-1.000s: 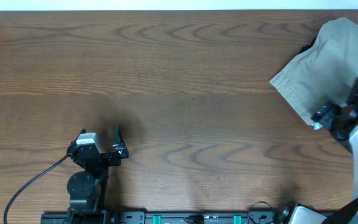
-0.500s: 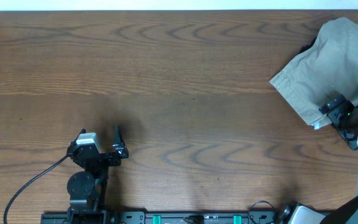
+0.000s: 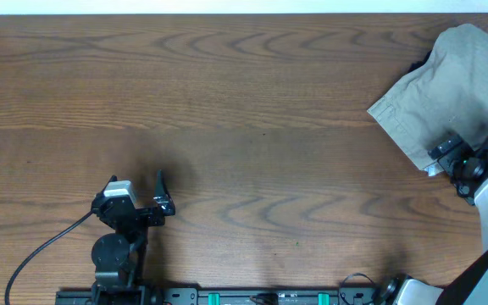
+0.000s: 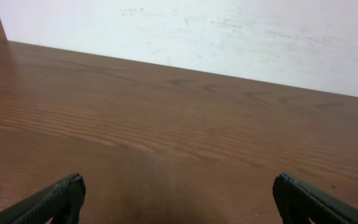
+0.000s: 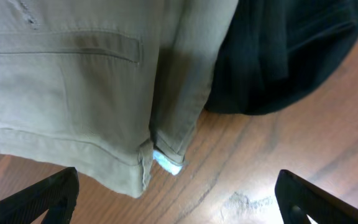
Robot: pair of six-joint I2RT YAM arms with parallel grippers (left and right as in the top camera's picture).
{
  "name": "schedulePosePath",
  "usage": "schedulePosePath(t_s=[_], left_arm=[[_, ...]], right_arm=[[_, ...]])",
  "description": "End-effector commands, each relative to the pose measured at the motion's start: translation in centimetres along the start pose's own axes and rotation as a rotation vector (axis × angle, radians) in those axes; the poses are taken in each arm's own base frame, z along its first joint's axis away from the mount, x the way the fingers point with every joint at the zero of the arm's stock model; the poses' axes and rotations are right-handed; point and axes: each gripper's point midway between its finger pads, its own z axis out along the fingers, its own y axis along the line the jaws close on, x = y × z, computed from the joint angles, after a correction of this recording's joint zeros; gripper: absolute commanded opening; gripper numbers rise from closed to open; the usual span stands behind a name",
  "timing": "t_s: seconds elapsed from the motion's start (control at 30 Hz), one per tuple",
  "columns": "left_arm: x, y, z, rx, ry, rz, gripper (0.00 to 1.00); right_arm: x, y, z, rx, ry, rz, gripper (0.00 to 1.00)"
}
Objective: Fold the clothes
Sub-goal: 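Reach the right gripper to the khaki trousers' hem and grasp it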
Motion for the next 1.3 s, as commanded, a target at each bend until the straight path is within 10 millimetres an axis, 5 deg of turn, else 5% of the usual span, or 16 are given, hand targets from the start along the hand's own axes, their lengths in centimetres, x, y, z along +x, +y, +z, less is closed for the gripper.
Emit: schedulePosePath(t_s=[0.0, 0.73, 1.27], left_arm=[[1.4, 0.5, 0.3, -0.016, 0.031, 0.01, 0.98], [1.4, 0.5, 0.3, -0.016, 0.031, 0.01, 0.98], [1.4, 0.5, 0.3, -0.016, 0.031, 0.01, 0.98]], right_arm=[[1.0, -0.6, 1.6, 0.013, 0.039, 0.013, 0.97], [2.4, 0.9, 7.9, -0.082, 0.121, -0.05, 0.94], [2.2, 2.0, 8.0, -0.142, 0.121, -0.049, 0.34]])
